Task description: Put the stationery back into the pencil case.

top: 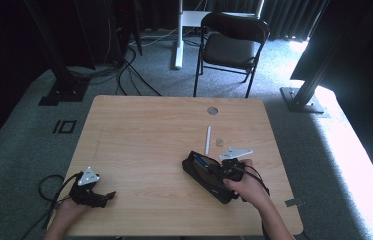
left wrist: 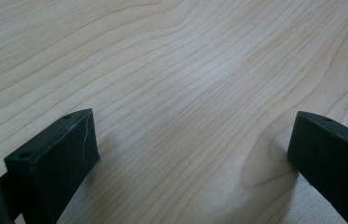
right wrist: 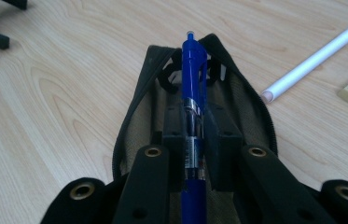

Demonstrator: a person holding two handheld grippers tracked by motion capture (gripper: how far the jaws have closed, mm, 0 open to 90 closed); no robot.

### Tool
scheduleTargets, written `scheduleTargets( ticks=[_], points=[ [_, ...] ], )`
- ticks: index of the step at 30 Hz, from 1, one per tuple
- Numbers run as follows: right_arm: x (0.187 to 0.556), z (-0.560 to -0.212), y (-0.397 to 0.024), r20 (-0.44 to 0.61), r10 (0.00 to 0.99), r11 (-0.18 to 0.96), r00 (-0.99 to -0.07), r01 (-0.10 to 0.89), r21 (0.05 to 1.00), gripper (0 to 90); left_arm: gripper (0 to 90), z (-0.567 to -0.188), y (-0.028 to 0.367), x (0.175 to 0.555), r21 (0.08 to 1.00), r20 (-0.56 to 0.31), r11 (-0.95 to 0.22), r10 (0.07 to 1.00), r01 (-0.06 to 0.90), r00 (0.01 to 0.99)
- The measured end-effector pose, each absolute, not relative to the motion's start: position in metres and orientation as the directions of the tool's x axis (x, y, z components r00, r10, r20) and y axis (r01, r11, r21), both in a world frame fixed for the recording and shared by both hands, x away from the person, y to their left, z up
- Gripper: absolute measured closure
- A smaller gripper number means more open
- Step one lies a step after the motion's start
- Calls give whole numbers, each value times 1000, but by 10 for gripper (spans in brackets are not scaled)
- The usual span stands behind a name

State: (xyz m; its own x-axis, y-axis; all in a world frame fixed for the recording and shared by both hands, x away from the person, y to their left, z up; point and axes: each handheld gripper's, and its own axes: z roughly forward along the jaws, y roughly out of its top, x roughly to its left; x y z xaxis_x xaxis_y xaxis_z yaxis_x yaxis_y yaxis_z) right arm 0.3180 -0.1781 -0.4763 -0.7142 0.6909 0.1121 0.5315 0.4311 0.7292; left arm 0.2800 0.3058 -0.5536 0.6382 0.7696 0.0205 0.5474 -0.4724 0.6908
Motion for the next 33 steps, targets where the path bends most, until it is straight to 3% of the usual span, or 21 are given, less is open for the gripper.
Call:
scheduleTargets(
  ticks=[14, 33],
  points=[
    [329, -489, -161, 38, 669, 555, -743, 532, 639, 795, 20, -554, 306, 280, 691, 20, -472, 770, 547, 638],
    [343, -507, -138, 51, 663, 606, -747, 575, 549, 794, 20, -554, 306, 280, 690, 21, -473, 769, 547, 638]
  ],
)
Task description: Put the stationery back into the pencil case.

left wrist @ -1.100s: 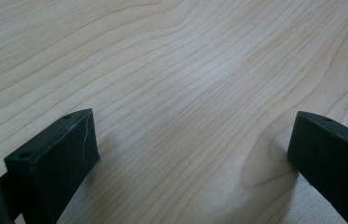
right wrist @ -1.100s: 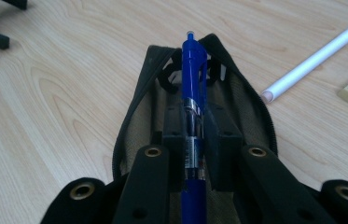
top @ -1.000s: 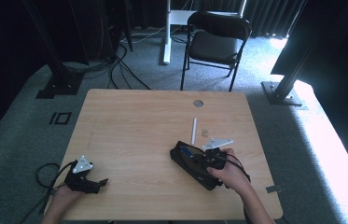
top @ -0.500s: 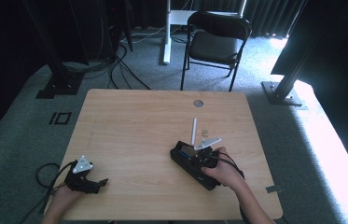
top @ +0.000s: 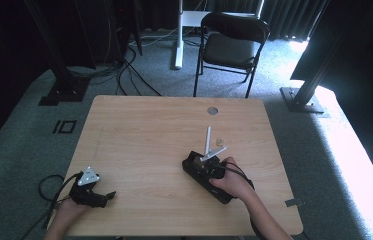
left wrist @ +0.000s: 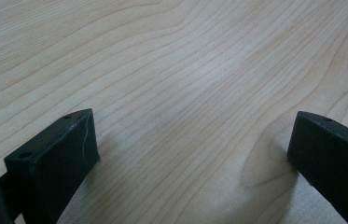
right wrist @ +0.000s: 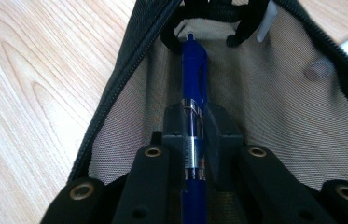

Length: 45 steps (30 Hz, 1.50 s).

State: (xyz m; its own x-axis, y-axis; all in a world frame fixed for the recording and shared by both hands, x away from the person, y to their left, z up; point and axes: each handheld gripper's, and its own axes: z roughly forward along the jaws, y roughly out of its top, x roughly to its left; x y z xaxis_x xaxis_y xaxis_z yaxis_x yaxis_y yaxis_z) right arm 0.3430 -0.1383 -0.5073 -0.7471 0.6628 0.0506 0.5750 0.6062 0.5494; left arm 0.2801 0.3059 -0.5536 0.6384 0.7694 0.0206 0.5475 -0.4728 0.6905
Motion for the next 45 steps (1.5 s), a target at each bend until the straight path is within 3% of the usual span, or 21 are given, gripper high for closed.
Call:
scheduleTargets(
  ticks=[12, 26, 45],
  points=[
    [344, -505, -141, 74, 664, 600, -744, 589, 542, 758, 20, -554, 306, 280, 691, 20, -472, 770, 548, 638],
    [332, -457, -165, 93, 658, 507, -748, 531, 679, 739, 20, -554, 306, 280, 690, 21, -473, 770, 548, 638],
    [357, -439, -197, 106, 792, 309, -602, 543, 781, 721, 20, -554, 306, 280, 691, 20, -472, 770, 548, 638]
  ],
)
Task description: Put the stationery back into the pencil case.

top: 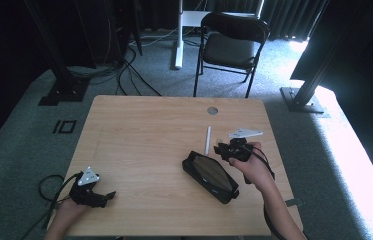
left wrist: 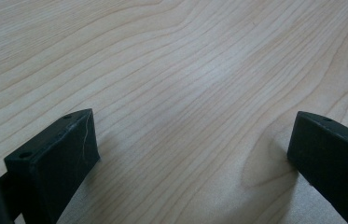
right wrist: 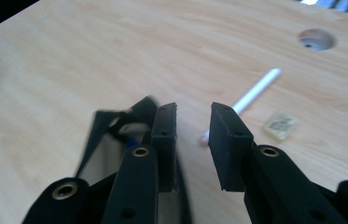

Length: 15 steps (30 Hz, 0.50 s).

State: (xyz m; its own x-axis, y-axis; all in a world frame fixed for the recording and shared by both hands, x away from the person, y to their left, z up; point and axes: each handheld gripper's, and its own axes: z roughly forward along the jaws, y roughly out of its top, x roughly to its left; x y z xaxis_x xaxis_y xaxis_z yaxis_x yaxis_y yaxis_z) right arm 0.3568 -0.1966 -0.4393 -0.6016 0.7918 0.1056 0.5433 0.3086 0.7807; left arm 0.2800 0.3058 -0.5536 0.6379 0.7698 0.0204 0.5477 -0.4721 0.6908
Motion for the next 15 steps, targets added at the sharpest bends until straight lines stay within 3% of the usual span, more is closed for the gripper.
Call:
scheduleTargets(
  ticks=[15],
  points=[
    [399, -452, -211, 100, 900, 182, -425, 572, 799, 712, 20, -554, 306, 280, 690, 21, -473, 770, 548, 638]
  ],
)
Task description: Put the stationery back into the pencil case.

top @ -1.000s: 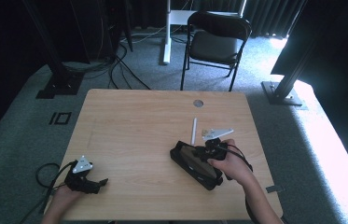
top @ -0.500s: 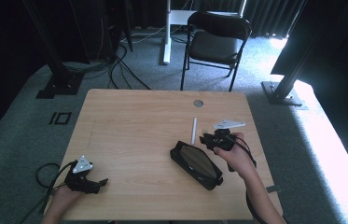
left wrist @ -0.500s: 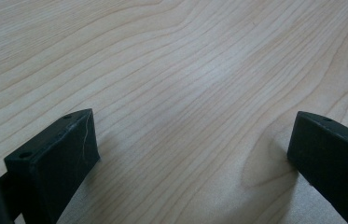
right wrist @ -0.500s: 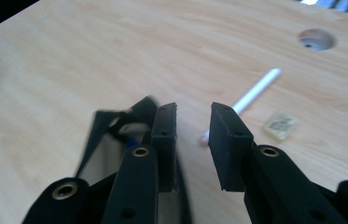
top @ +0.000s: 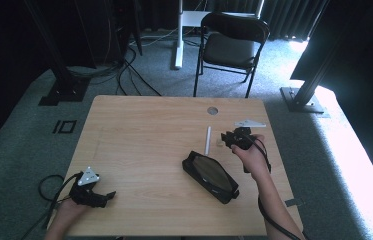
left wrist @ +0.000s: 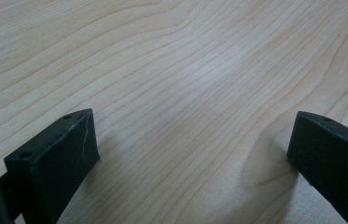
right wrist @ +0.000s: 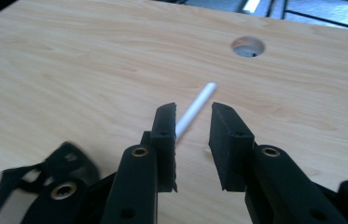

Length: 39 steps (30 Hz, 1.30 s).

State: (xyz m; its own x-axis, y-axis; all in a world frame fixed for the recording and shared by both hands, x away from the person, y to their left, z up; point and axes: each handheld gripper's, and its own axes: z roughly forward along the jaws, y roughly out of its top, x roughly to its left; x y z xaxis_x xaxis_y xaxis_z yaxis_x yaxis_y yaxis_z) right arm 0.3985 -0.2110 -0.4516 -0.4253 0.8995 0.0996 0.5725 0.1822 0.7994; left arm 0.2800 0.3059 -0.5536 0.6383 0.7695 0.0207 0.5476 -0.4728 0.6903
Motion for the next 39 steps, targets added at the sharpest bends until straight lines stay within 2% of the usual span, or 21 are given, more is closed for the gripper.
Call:
scheduleTargets(
  ticks=[10, 13, 32, 39],
  points=[
    [417, -467, -216, 139, 929, 104, -343, 604, 790, 692, 20, -554, 306, 280, 691, 20, -472, 770, 548, 638],
    [424, -474, -217, 150, 938, 82, -313, 620, 780, 662, 20, -554, 306, 280, 691, 21, -473, 770, 548, 638],
    [446, -517, -202, 183, 944, 71, -274, 711, 700, 586, 20, -554, 306, 280, 691, 20, -472, 770, 548, 638],
    [453, -526, -197, 151, 957, 81, -248, 727, 681, 584, 20, -554, 306, 280, 690, 21, -473, 769, 547, 638]
  ],
)
